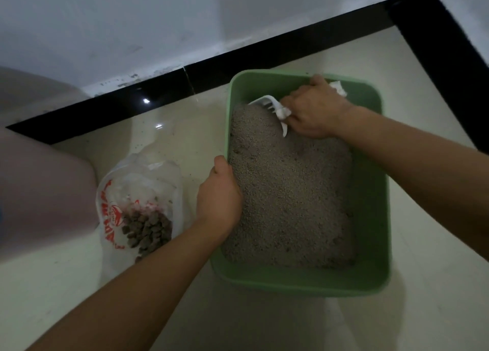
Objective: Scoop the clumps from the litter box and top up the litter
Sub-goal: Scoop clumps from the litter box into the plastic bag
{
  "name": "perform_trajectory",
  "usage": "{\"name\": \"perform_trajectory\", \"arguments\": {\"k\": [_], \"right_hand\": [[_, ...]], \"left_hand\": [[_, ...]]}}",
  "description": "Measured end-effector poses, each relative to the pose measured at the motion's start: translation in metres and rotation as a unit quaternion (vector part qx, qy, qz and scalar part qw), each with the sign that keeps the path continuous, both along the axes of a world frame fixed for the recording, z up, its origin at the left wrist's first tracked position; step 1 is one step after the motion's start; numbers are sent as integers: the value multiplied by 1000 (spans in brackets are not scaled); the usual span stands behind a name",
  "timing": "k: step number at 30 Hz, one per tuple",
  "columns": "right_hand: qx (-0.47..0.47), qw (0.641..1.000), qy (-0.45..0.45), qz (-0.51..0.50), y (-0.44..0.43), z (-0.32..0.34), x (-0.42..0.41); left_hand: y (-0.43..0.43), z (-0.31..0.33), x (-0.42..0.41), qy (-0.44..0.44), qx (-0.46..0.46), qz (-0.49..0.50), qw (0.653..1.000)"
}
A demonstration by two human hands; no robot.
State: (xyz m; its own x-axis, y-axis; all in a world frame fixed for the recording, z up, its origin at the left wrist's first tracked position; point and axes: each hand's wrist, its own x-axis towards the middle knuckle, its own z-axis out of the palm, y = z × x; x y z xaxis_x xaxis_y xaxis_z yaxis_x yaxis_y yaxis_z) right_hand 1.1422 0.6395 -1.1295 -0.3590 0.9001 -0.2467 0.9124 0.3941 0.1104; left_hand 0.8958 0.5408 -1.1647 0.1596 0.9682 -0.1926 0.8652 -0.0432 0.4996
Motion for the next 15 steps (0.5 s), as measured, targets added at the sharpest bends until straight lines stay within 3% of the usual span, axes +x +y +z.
{"name": "perform_trajectory", "arguments": {"k": [10,15], "right_hand": [[-79,989,81,-98,-49,-14,-10],[-98,971,164,-145,-86,-26,-21]], "left_hand": [[2,4,-4,1,-1,18,1000],[3,4,-4,11,13,19,1000]]}}
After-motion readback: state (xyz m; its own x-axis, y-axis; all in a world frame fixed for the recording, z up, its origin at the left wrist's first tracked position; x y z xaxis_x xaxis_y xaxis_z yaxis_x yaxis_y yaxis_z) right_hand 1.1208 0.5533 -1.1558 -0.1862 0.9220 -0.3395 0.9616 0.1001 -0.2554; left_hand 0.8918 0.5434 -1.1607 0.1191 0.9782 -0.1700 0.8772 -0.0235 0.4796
